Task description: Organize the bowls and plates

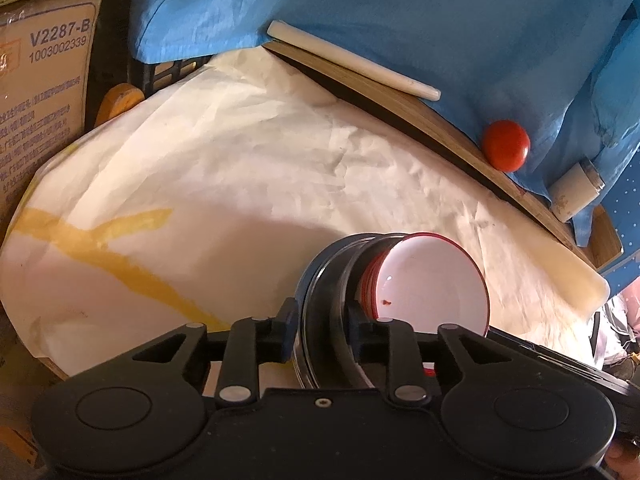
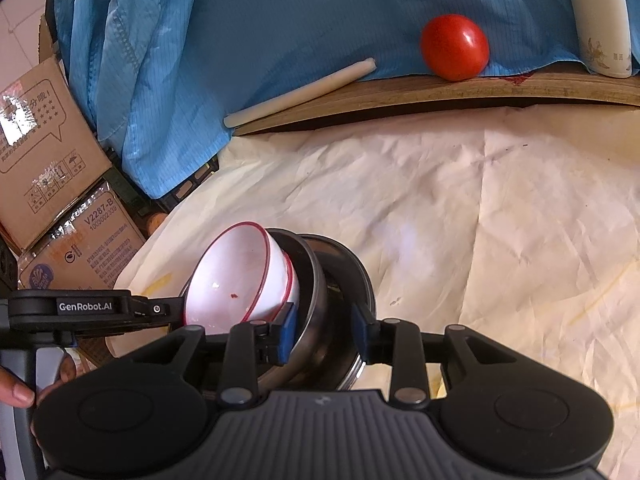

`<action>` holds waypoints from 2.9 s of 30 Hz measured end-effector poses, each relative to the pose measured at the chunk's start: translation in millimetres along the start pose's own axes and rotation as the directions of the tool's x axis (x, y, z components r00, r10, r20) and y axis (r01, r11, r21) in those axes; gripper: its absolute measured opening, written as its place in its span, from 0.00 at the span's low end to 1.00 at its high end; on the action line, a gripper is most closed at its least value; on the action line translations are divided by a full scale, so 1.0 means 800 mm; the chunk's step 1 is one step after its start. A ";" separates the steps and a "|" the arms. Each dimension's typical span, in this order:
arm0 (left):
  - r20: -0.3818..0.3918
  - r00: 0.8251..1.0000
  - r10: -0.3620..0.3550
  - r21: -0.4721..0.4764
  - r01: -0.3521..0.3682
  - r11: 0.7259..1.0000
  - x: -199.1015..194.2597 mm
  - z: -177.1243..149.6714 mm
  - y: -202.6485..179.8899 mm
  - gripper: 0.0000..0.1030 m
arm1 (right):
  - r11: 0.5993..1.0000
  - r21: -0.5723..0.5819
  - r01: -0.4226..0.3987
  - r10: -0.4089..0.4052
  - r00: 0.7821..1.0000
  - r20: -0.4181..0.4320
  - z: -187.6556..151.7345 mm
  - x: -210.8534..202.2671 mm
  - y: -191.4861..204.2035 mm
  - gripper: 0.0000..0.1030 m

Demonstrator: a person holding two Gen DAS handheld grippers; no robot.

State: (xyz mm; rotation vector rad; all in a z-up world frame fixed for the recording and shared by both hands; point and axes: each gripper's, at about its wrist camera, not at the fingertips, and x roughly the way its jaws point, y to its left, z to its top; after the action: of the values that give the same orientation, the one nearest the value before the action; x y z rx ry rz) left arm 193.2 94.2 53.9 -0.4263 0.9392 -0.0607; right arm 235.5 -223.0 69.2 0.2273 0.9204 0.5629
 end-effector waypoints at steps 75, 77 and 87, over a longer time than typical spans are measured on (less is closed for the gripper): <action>0.629 0.778 -0.018 0.136 -0.087 0.987 -0.084 -0.159 0.017 0.99 | 0.921 -0.169 0.351 -0.179 0.766 0.617 -0.148 -0.098 0.046 1.00; 0.642 0.766 0.005 0.136 -0.120 0.983 -0.084 -0.167 0.018 0.99 | 0.920 -0.146 0.365 -0.201 0.757 0.622 -0.154 -0.097 0.043 1.00; 0.641 0.767 0.036 0.121 -0.148 0.981 -0.089 -0.204 0.023 0.99 | 0.899 -0.074 0.432 -0.268 0.677 0.685 -0.191 -0.108 0.043 1.00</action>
State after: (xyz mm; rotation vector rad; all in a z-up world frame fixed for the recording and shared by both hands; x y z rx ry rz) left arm 19.4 74.2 17.8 -0.2145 0.2695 0.0955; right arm 59.6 -249.5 51.8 0.0191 0.1737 0.1831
